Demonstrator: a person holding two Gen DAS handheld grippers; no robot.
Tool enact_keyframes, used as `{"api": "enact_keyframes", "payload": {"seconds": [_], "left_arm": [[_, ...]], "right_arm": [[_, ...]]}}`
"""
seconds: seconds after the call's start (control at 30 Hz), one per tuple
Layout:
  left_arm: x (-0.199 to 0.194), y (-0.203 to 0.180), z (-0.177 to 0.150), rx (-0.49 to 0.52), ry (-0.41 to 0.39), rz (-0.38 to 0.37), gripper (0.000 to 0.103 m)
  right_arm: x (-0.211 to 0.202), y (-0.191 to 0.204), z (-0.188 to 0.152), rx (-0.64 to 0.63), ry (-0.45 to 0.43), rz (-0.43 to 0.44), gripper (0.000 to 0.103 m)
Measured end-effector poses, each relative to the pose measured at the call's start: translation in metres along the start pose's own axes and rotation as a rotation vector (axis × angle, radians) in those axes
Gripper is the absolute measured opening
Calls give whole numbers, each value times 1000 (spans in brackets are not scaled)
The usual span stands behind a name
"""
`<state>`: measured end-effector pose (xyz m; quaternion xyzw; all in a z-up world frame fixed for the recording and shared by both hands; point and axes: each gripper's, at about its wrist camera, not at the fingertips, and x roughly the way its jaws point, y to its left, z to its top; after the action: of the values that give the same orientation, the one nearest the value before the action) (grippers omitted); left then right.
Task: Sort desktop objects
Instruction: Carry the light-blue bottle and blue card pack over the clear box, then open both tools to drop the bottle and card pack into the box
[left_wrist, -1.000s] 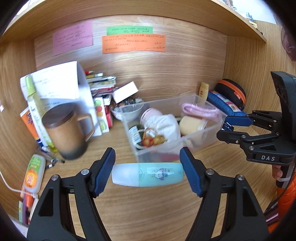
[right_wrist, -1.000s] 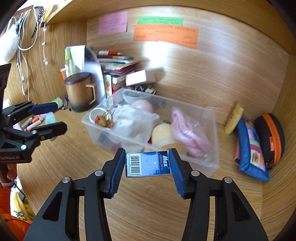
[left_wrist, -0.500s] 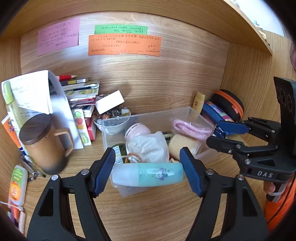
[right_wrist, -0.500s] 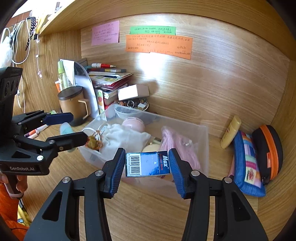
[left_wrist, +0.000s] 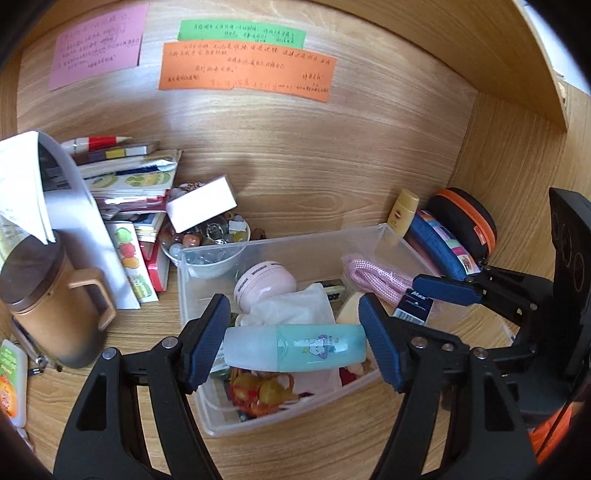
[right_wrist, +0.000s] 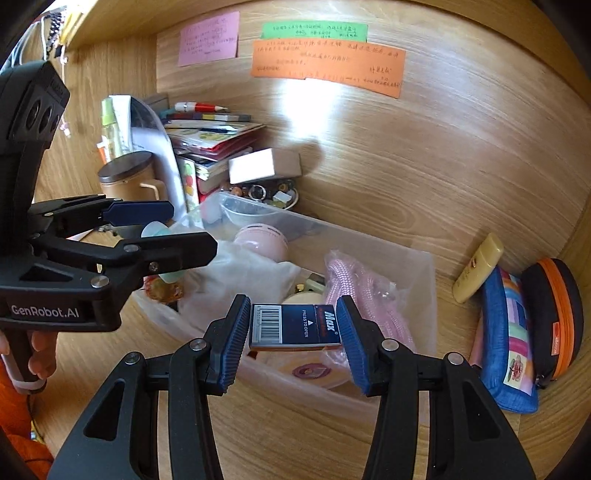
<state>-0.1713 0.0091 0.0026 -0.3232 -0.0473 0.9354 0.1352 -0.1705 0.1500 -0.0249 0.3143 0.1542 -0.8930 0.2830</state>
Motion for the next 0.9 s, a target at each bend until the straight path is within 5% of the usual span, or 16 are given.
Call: {"api": "enact_keyframes", "payload": {"seconds": [0.57, 0.9], "left_arm": [[31, 15, -3, -83, 81, -75, 71], [30, 19, -2, -116, 90, -89, 73]], "right_arm": [[20, 5, -1, -45, -9, -70, 45], [22, 10, -1, -70, 8, -67, 57]]}}
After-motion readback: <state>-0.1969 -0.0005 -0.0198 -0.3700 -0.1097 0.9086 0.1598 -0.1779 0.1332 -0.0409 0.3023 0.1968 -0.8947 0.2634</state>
